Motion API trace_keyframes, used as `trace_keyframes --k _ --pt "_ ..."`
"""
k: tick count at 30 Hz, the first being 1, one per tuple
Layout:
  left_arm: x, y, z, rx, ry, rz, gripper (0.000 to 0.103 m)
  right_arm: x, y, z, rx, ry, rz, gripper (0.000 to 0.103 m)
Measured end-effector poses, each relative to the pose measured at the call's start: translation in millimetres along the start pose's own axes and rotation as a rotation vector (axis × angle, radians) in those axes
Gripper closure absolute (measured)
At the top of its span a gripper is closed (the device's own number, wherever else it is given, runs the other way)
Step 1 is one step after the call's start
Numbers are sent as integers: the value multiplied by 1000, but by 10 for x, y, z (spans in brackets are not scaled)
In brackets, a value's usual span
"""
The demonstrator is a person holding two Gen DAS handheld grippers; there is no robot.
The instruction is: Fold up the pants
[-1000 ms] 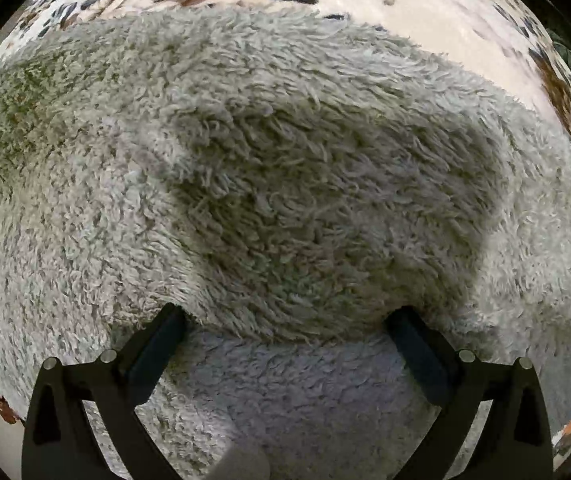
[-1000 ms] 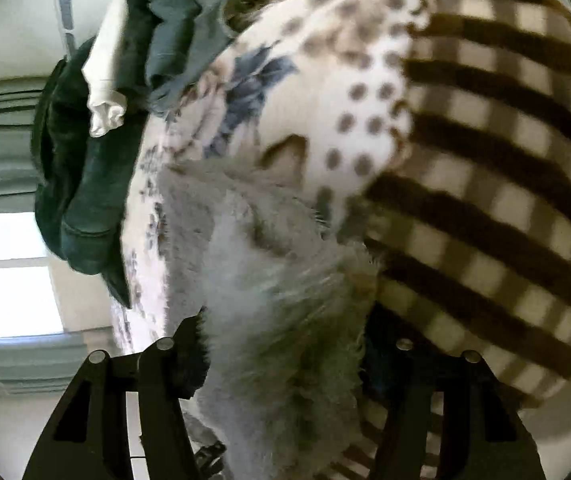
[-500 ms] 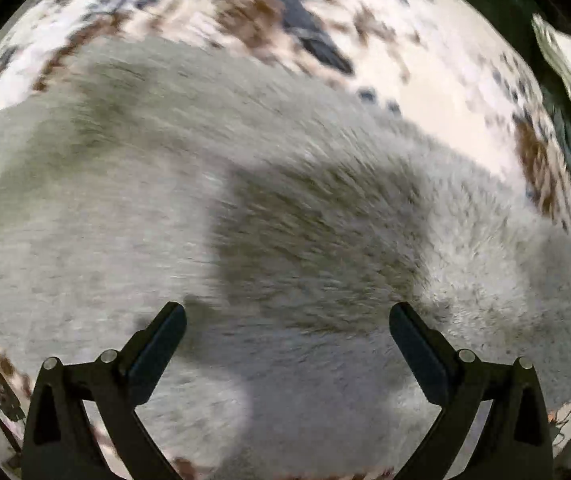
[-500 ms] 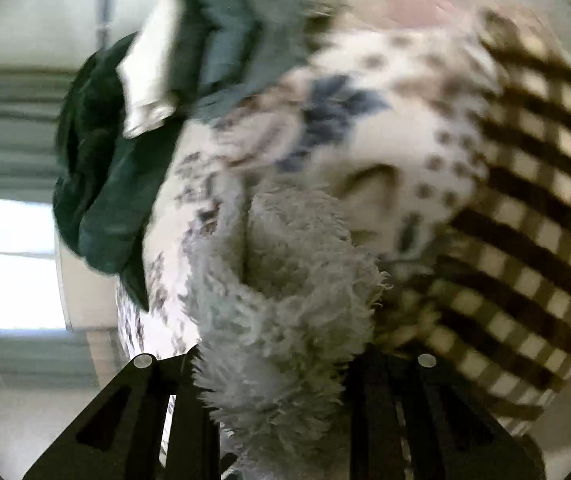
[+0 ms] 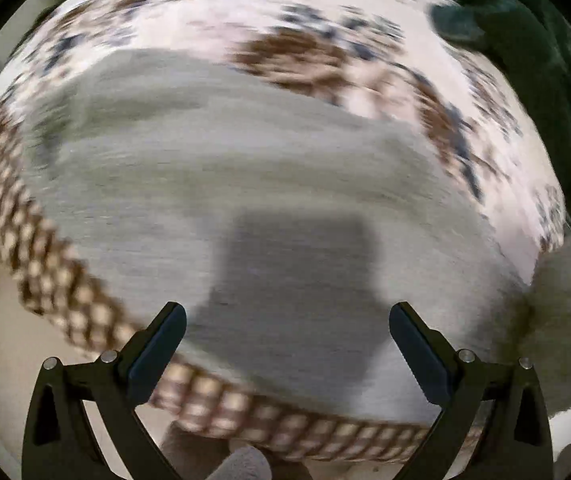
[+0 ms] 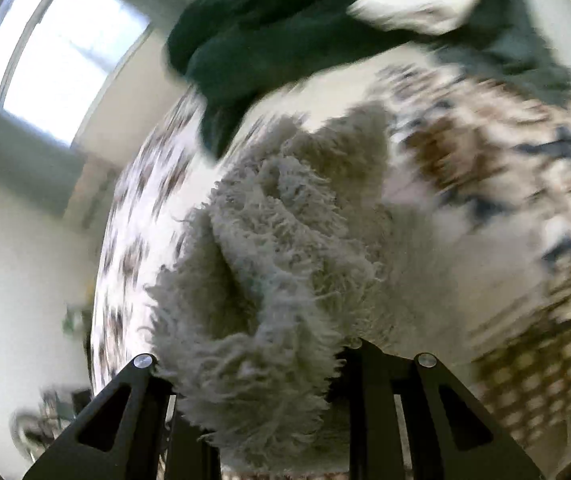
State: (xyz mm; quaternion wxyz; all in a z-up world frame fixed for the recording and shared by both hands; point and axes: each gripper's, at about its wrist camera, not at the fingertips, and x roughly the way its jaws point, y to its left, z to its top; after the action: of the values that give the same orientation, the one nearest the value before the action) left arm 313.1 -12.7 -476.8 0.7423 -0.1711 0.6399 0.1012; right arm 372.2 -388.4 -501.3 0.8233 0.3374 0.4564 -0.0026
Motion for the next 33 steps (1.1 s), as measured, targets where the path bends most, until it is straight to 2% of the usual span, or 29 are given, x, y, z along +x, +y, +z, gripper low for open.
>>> trace_keyframes --k 4,5,7,9,10,12,13,14,16,18,21,26,27,28,29,30,31,33 --pt "-40 638 86 -41 -6 57 0 772 659 -623 -146 133 -6 79" --pt "-47 744 99 -48 -9 66 0 1050 827 -867 -198 179 -22 79" --pt "-54 1013 123 -72 -18 86 0 1381 1021 -1223 -253 263 -29 79" --pt "-66 1209 132 -86 -10 82 0 1710 1193 -1570 -323 364 -76 74" --pt "-56 1287 156 -92 -5 74 0 1768 1232 -1668 -336 390 -89 68" --pt "-61 1341 209 -89 -2 56 0 1815 1348 -1774 -375 423 -97 47" --pt "-72 1333 245 -84 -6 40 0 1772 1402 -1788 -383 437 -65 27" --pt "-87 1297 289 -74 -12 19 0 1720 1430 -1769 -378 449 -30 13" --pt "-110 1160 382 -37 -21 -38 0 1504 1401 -1647 -320 430 31 11" --pt "-88 909 482 16 -19 -121 0 1280 1196 -1563 -223 408 60 11" --pt "48 460 605 112 7 -197 0 1013 768 -1391 -75 369 -16 11" --pt "480 -335 810 246 51 -213 0 697 -35 -1050 75 281 -231 11" --pt "605 -446 843 255 77 -229 3 660 -164 -962 94 275 -256 11" --pt "766 -551 867 269 124 -246 27 654 -329 -900 115 276 -284 11" --pt "839 -572 875 269 158 -273 46 669 -438 -842 121 286 -312 11" --pt "880 -575 869 266 191 -327 85 698 -533 -787 126 292 -326 11" --pt "867 -555 864 262 192 -348 85 738 -641 -757 132 305 -335 11" --pt "710 -415 848 249 127 -369 86 884 -834 -701 155 346 -340 11"
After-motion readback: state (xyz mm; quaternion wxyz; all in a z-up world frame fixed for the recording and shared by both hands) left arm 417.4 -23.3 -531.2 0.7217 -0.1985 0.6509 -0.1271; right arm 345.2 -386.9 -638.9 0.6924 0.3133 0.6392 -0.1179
